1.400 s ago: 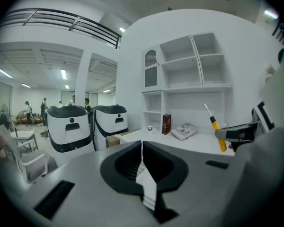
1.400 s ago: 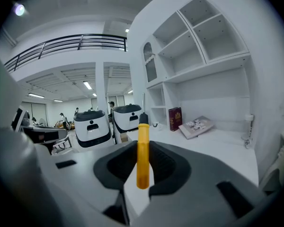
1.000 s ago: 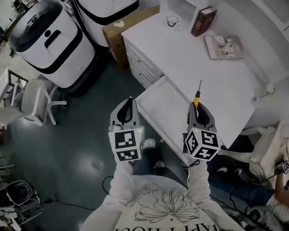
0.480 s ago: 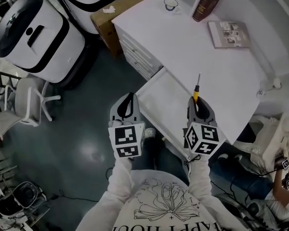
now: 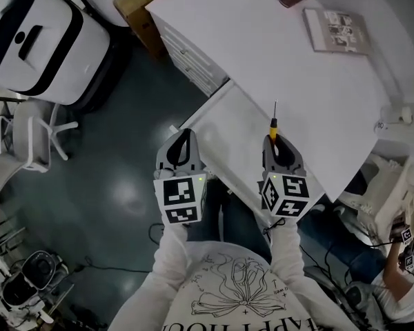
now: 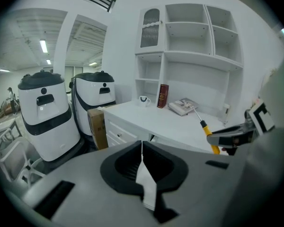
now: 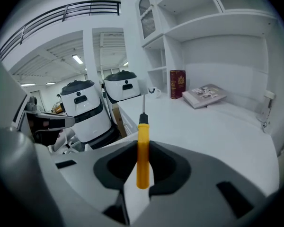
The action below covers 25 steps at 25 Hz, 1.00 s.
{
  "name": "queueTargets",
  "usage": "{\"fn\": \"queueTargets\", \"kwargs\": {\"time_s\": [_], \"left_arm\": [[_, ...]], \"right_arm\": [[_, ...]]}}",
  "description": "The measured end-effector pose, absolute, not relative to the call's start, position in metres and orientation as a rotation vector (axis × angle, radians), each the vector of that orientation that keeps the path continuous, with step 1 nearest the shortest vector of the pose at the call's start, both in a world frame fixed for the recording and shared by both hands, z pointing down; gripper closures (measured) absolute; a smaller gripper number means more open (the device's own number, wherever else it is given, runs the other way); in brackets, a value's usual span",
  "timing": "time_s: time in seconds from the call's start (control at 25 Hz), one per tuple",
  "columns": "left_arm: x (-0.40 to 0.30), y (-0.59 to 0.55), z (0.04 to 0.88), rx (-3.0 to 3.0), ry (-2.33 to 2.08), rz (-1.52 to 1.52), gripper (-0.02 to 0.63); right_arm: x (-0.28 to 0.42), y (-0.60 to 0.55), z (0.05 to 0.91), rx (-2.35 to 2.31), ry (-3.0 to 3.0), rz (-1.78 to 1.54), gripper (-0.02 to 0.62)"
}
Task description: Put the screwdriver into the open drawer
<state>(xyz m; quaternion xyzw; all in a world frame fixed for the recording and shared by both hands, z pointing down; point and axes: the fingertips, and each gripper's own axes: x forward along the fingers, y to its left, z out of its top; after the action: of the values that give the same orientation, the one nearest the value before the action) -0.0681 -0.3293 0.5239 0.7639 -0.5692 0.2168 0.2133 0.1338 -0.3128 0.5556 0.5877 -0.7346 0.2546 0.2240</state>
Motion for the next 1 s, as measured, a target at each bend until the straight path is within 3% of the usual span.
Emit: {"fn": "queueTargets", "kwargs": {"time_s": [1.0], "left_arm": [[-0.060,-0.310,0.610,1.979,-1.530,0.717,0.597]], "right_arm": [[0.132,-0.278,0.739,1.284,-1.813,0.922,0.523]]}}
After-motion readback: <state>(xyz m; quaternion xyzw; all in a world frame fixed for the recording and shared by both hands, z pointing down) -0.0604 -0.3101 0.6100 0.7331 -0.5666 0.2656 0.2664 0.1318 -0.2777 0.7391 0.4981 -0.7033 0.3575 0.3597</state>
